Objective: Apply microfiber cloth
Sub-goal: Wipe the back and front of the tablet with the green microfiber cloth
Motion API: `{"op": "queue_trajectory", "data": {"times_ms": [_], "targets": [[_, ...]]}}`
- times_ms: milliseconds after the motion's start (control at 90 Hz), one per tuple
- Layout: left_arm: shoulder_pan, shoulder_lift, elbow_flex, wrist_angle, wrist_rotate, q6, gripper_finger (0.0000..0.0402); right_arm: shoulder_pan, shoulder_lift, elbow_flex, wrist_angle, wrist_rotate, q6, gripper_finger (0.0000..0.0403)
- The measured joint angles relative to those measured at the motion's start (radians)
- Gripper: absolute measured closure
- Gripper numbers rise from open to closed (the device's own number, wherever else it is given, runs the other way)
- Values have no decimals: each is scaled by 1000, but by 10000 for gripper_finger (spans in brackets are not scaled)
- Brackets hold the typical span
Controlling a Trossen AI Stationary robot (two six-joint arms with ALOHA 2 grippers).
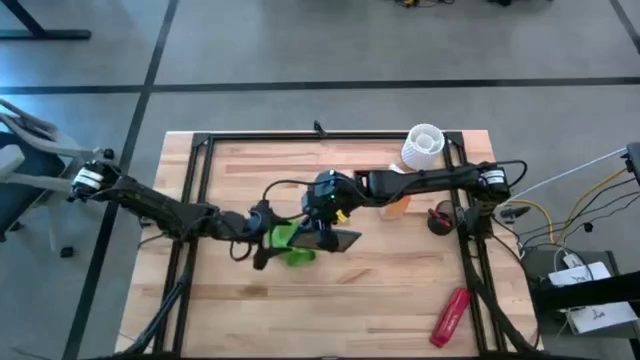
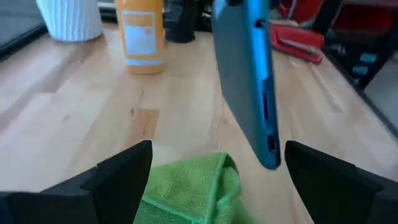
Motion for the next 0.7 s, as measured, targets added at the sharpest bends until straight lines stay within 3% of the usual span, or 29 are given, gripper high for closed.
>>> {"op": "queue_trajectory", "data": {"times_ms": [222,411,700], "targets": [[0,65,-2,15,-67,34,55,11,0,-13,-4,110,-18,396],[0,148,1,97,-111,27,62,13,0,-23,1,135,-32,396],[0,145,17,111,-61,50,190,13,0,-38,1,178,-29,396]]}}
